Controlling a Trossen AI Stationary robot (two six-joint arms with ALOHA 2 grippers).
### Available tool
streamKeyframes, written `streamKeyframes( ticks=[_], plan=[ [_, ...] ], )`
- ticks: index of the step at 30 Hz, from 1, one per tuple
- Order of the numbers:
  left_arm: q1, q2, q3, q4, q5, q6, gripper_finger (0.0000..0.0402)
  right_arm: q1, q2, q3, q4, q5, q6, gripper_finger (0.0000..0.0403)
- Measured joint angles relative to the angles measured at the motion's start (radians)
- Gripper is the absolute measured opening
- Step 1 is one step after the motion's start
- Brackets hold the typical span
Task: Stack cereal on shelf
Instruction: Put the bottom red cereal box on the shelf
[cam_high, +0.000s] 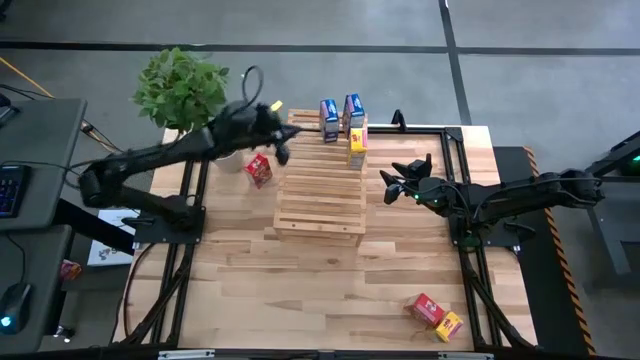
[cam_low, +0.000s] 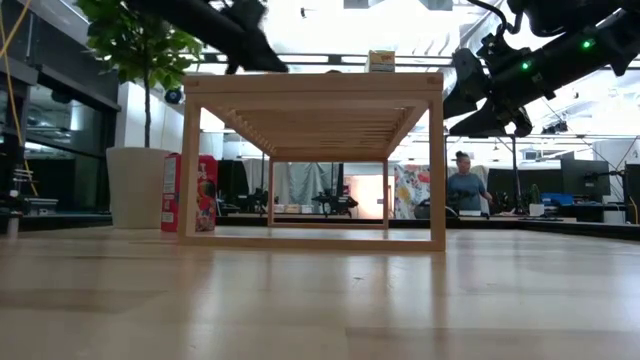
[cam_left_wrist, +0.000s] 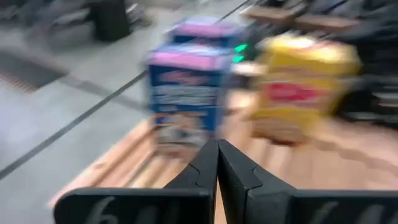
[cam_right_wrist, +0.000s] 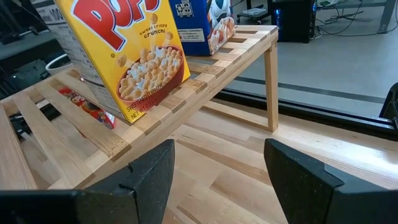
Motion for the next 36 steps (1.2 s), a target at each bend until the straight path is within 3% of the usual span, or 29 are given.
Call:
streamKeyframes(
  ticks=[8,14,19,23,25,27,31,36],
  plan=[
    [-0.198,-0.397,-0.406,0.243,0.048,-0.013,0.0000,0.000,0.000,0.000,0.037,0.006,-0.033,0.0241],
    [-0.334,-0.558,-0.615,0.442,0.048,-0.004,0.0000,0.000,0.000,0.000,0.147,-0.031,-0.135,0.0241],
    [-0.381,-0.597,-0.686,0.600,0.040,-0.008,0.0000,0.000,0.000,0.000,0.239,-0.192,-0.181,0.0241],
    [-0.380,-0.607,-0.687,0.619,0.038,-0.008,0.0000,0.009,-0.029,0.050,0.256,-0.480,-0.146,0.0241],
    [-0.380,-0.610,-0.687,0.614,0.035,-0.003,0.0000,0.045,-0.038,0.130,0.135,-0.567,-0.092,0.0241],
    [-0.380,-0.610,-0.687,0.615,0.036,0.001,0.0000,0.109,-0.032,0.241,-0.113,-0.576,-0.039,0.0241],
    [-0.380,-0.610,-0.687,0.613,0.032,0.000,0.0000,0.293,0.064,0.538,-0.687,-0.455,0.148,0.0241],
    [-0.379,-0.610,-0.687,0.607,0.032,-0.001,0.0000,0.528,0.279,0.902,-1.282,-0.369,0.618,0.0241]
  ],
)
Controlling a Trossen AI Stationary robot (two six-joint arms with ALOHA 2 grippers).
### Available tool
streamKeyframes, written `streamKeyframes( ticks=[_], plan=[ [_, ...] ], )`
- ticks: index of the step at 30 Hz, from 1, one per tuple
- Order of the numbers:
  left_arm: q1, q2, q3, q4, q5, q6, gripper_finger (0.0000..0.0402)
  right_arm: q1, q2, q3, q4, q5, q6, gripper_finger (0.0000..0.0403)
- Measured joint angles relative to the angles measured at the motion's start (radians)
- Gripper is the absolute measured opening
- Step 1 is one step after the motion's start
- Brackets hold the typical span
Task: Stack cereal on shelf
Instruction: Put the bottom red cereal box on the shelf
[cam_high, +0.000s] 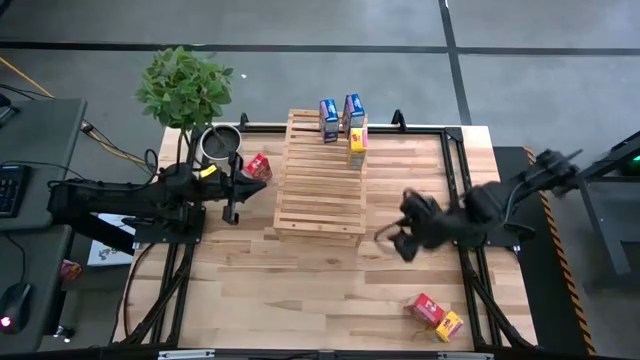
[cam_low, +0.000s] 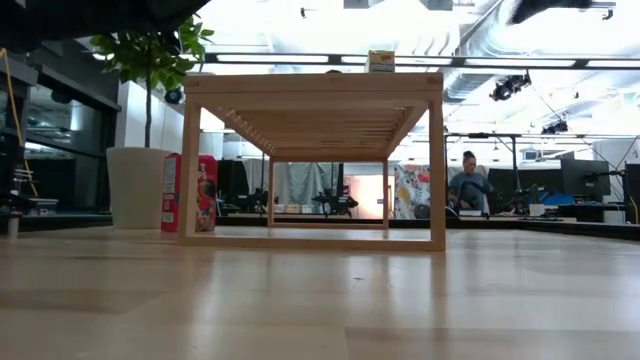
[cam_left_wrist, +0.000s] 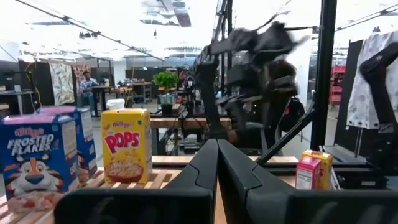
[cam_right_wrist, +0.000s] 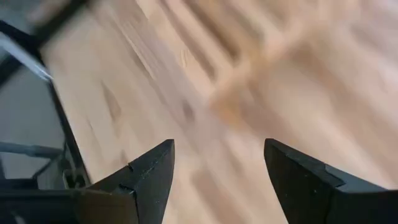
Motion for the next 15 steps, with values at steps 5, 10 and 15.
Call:
streamKeyframes(
  ticks=[5,10,15],
  plan=[
    [0.000,0.000,0.000,-0.017,0.000,-0.008,0.0000,0.160,0.229,0.249,-0.324,-0.128,0.404,0.0241],
    [0.000,0.000,0.000,-0.017,0.000,-0.011,0.0000,0.243,0.415,0.416,-0.487,-0.224,0.592,0.0241],
    [0.000,0.000,0.000,-0.023,0.000,-0.057,0.0000,0.284,0.535,0.483,-0.497,-0.268,0.646,0.0241]
  ],
)
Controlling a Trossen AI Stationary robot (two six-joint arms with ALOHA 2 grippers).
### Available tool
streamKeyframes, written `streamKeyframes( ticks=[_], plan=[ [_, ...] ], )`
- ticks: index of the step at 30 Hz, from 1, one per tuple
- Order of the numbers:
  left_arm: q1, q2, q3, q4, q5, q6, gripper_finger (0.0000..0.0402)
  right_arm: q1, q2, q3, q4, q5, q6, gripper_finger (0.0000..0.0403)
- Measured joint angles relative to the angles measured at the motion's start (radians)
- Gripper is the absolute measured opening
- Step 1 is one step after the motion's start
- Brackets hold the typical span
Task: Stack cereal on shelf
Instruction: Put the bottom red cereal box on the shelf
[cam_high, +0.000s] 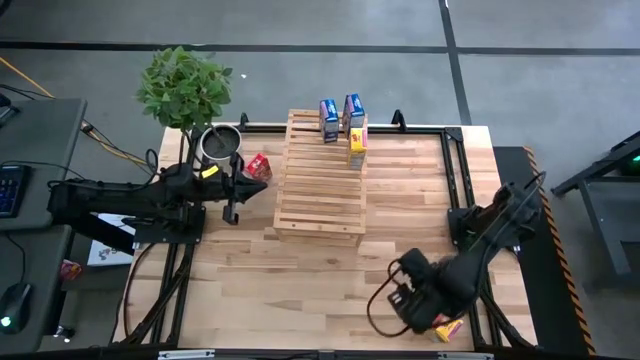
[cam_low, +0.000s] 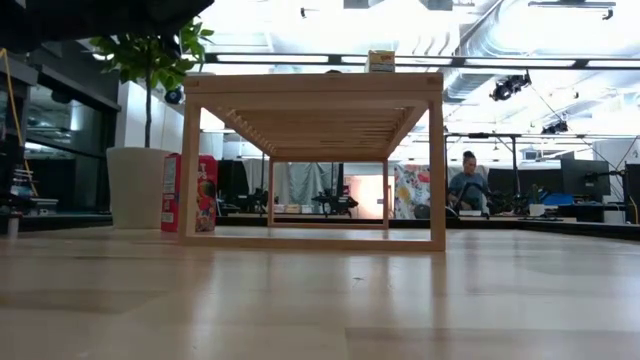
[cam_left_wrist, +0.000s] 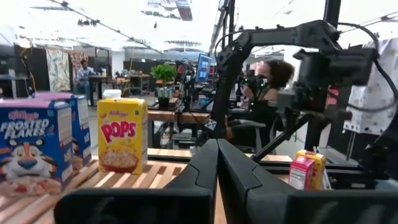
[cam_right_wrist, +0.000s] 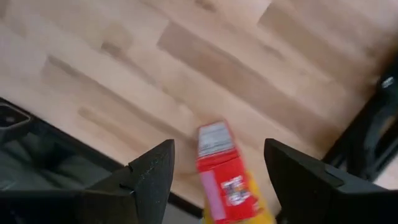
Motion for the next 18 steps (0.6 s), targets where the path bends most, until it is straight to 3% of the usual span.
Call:
streamKeyframes(
  ticks=[7,18],
  plan=[
    [0.000,0.000,0.000,-0.041,0.000,-0.022,0.0000,0.031,0.102,-0.020,-0.014,-0.212,0.047,0.0241],
    [0.000,0.000,0.000,-0.038,0.000,-0.013,0.0000,0.072,0.117,-0.020,0.030,-0.192,0.081,0.0241]
  ],
)
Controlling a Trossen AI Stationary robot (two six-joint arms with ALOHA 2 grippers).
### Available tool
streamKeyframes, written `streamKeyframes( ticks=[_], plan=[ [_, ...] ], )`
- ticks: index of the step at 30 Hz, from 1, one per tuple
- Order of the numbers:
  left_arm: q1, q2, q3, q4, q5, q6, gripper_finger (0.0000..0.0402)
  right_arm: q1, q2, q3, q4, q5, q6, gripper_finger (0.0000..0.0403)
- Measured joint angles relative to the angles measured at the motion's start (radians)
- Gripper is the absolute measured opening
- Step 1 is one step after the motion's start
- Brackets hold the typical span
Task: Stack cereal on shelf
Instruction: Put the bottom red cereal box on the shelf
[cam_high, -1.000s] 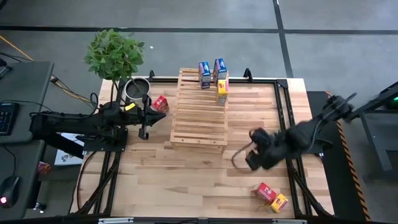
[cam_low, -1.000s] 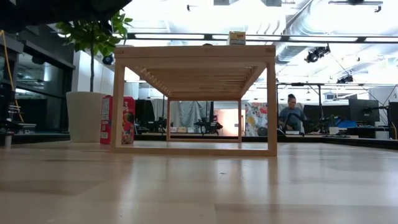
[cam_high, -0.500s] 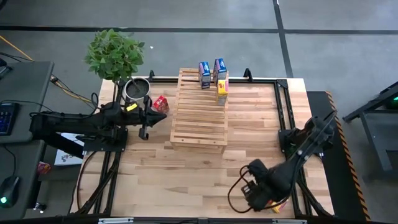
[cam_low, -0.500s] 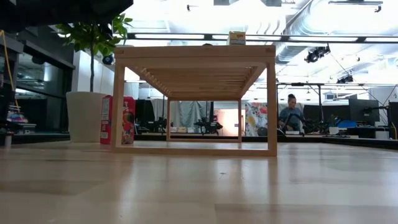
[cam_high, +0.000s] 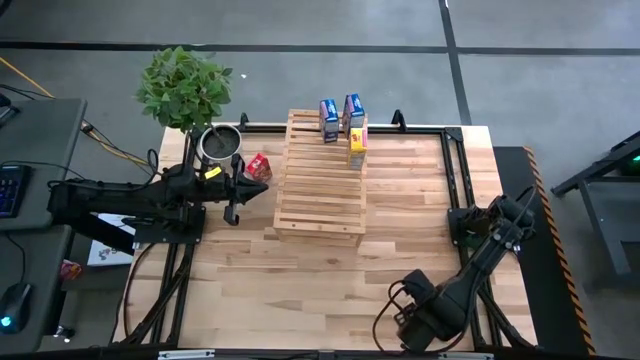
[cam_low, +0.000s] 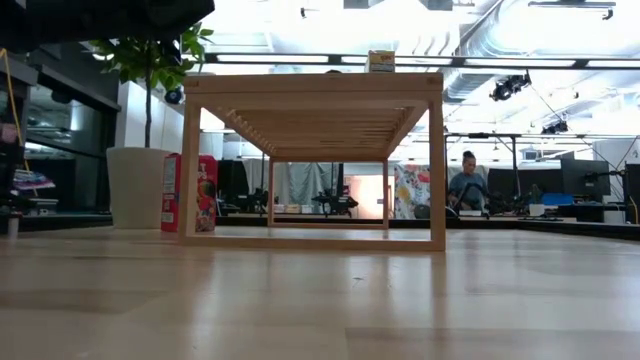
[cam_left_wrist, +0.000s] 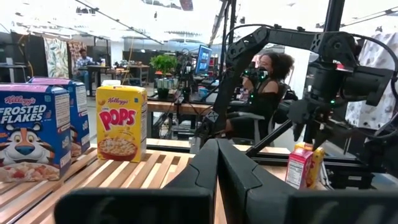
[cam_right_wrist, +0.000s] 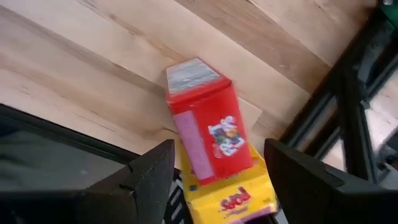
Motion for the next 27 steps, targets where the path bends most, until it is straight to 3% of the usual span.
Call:
streamKeyframes(
  ticks=[6,14,18,27],
  plan=[
    [0.000,0.000,0.000,-0.001,0.000,-0.001,0.0000,0.002,0.003,0.000,0.026,0.047,-0.036,0.0241],
    [0.000,0.000,0.000,-0.005,0.000,-0.008,0.0000,0.009,0.053,-0.001,0.002,-0.016,-0.105,0.0241],
    [0.000,0.000,0.000,-0.005,0.000,-0.008,0.0000,0.013,0.052,-0.001,-0.010,0.042,-0.111,0.0241],
    [0.000,0.000,0.000,-0.006,0.000,-0.009,0.0000,0.016,0.080,-0.001,-0.011,0.031,-0.122,0.0241]
  ],
)
